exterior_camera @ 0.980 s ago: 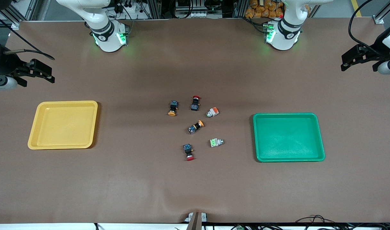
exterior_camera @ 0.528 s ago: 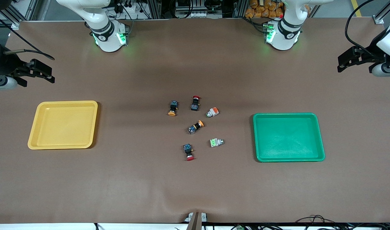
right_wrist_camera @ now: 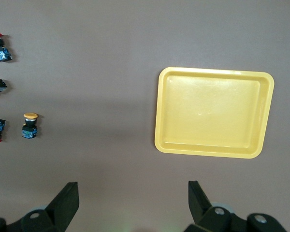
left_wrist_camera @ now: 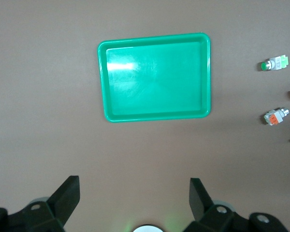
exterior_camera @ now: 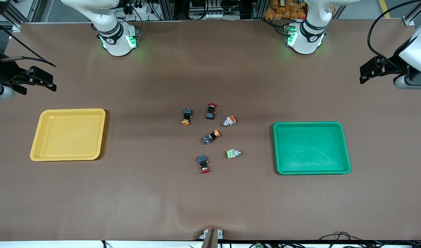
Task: Place green and yellow buttons in trays
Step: 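Reach the left gripper to the green-capped switch while the right gripper moves out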
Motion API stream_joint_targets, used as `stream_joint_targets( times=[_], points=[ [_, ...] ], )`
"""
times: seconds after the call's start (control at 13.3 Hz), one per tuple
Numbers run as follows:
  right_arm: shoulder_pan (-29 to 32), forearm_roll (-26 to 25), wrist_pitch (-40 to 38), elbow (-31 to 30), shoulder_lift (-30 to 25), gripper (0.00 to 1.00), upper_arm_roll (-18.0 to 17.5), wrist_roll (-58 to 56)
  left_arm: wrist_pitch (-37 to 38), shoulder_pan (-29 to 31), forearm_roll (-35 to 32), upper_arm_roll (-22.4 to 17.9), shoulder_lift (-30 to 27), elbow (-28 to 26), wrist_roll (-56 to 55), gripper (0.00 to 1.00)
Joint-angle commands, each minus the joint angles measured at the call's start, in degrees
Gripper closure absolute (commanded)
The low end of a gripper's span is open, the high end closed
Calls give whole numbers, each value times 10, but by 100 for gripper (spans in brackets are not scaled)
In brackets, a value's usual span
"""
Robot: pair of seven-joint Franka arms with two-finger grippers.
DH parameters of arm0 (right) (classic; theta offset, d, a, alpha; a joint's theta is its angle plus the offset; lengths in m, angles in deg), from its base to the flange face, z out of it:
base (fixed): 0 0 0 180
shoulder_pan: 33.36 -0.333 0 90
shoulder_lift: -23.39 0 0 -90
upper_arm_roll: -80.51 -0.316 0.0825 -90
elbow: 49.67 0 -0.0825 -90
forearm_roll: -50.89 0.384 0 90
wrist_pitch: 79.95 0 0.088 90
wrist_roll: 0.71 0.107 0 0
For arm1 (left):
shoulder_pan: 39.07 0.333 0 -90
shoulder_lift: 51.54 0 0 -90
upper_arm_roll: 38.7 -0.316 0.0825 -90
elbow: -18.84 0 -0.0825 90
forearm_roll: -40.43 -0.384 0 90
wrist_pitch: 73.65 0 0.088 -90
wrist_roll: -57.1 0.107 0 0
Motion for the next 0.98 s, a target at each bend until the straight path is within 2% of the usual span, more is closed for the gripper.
stream_joint_targets(
  times=[0.0,0.45,0.9],
  points=[
    [11,1,-6,11,5,0,-7,-1,-16,-6,-5,3,20,14,-4,0],
    [15,2,-7,11,5,0,-7,-1,-66,-26,10,17,90,13,-22,0],
    [20,3,-19,7,10,0,-7,0,-172,-116,5,18,196,10,-194,0]
  ],
)
